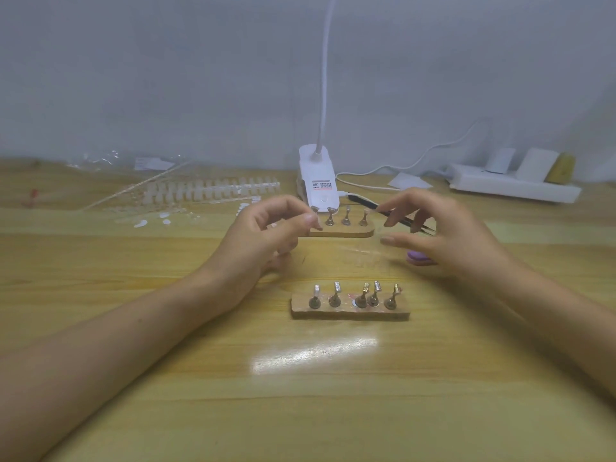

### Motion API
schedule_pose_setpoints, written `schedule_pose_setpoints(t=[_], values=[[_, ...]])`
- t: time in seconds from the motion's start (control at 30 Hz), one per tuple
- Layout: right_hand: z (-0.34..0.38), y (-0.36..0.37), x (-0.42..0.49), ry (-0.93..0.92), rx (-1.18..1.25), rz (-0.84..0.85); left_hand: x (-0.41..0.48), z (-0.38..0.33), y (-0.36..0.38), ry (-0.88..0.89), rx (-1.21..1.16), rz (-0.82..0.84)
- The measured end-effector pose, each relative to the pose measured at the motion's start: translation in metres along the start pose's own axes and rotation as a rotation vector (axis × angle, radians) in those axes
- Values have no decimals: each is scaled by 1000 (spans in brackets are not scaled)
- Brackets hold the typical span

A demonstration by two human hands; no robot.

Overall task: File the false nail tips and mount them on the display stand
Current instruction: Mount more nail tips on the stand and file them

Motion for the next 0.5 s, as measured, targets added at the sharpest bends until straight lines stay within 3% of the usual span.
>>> schedule_pose_setpoints(t=[0.1, 0.23, 0.3, 0.5], values=[[4, -24, 6, 12, -163, 29, 0, 2, -1, -11, 49, -7], [-9, -40, 1, 186, -484, 362, 1, 5, -3, -11, 67, 6], [-13, -41, -2, 176, -538, 364, 1, 4, -2, 2, 69, 33], [26, -19, 0, -55, -69, 217, 2, 1, 4, 17, 86, 46]])
Point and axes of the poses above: each hand's wrist, its own x-axis towards the middle knuckle, its own y-axis out of the palm, z = x × y, the point moved 6 cm from there along x, towards the middle knuckle, and after that the axes turned 8 degrees about x, right-handed, at the moved point
